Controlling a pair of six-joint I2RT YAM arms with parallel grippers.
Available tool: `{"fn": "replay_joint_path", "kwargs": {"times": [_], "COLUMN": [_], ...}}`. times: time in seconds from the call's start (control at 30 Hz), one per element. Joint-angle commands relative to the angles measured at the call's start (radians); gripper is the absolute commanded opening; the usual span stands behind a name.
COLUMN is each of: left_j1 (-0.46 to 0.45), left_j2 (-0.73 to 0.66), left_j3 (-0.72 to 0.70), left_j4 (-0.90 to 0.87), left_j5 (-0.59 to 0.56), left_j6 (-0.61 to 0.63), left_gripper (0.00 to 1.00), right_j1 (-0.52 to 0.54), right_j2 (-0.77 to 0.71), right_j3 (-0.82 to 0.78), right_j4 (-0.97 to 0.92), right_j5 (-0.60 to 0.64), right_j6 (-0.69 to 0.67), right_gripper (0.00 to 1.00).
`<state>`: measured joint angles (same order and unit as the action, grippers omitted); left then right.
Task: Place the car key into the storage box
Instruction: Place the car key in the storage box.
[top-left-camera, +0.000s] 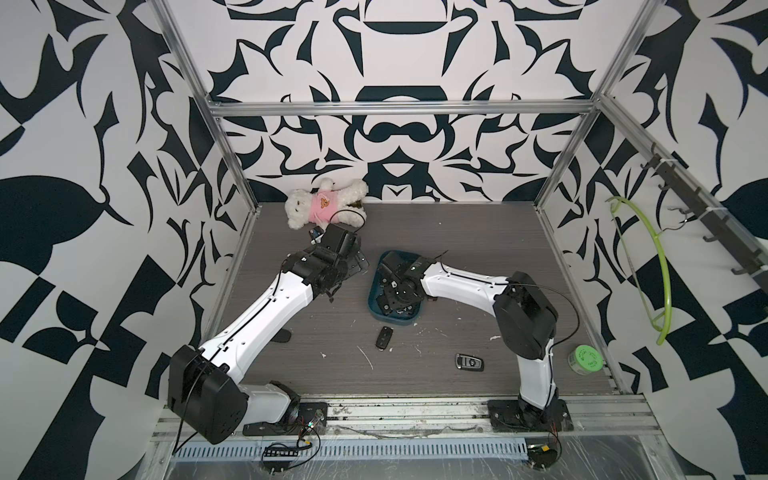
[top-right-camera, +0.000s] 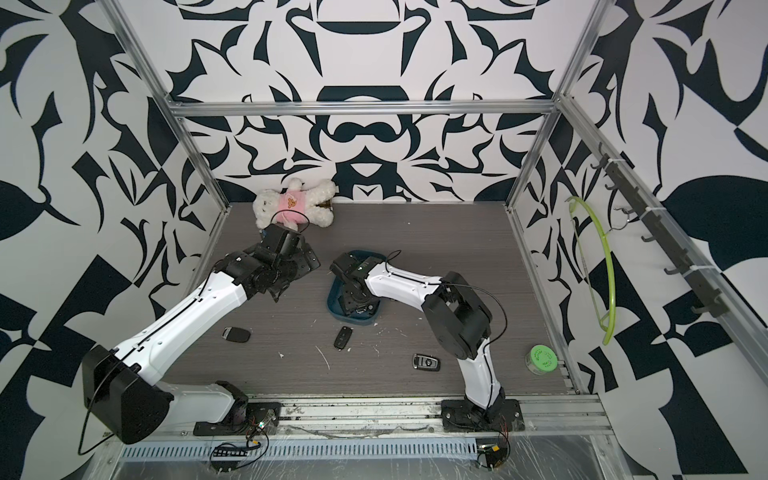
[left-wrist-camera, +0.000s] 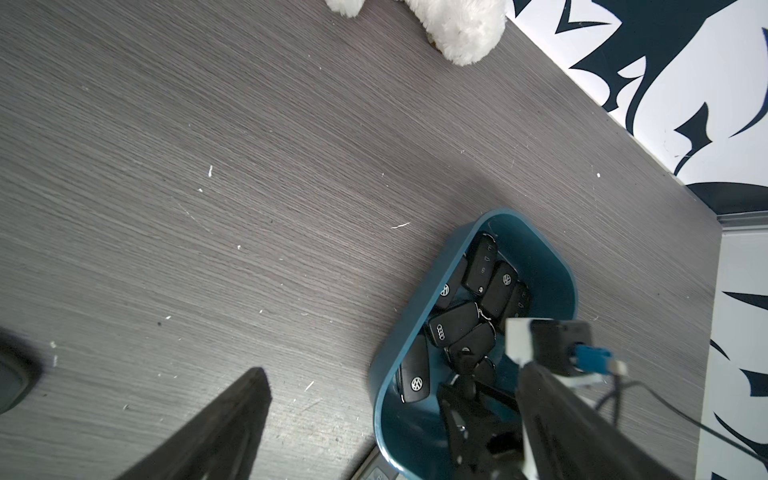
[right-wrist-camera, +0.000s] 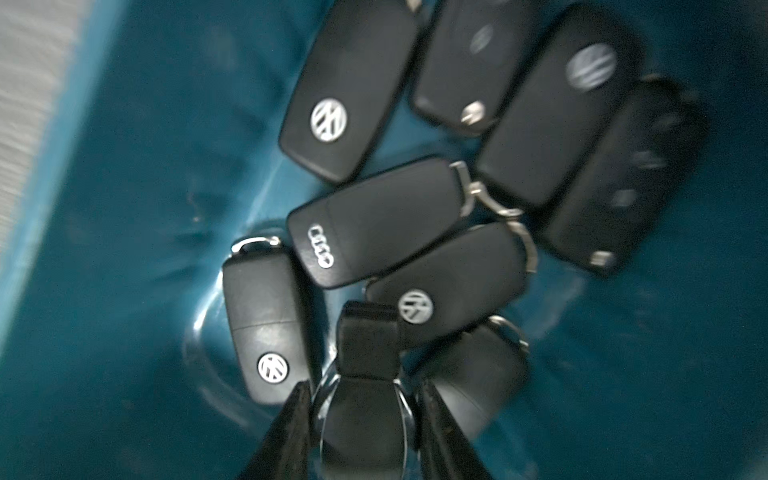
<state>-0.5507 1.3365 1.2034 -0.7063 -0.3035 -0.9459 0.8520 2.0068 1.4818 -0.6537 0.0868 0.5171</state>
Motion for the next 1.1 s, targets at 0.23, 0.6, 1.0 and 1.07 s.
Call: {"fn": "replay_joint_path", "kwargs": {"times": [0.23, 0.6, 1.0, 1.07], "left_j1": [0.007, 0.007, -0.028, -0.043], "left_j2": [0.012, 0.022, 0.074, 0.089], "left_j3": [-0.007, -0.017, -0.029, -0.025], "left_j4": [-0.003, 0.035, 0.150, 0.157], "left_j5": [-0.001, 0.043, 0.189, 0.202], "left_j6": [0.002, 0.022, 0.106, 0.121], "left_gripper": [0.99, 0.99, 0.99, 0.99], "right_j1": [0.007, 0.008, 0.001, 0.001], "right_j2": [-0.008, -0.126, -0.375, -0.420], "right_j3": [0.061, 0.049, -0.151, -0.207], "right_j4": [0.000, -0.011, -0.044, -0.050], "right_j5": [-0.015, 0.023, 0.170, 0.172], "right_j6": [-0.028, 0.005, 0.133, 0.169], "right_gripper": [0.57, 0.64, 0.85, 0.88]}}
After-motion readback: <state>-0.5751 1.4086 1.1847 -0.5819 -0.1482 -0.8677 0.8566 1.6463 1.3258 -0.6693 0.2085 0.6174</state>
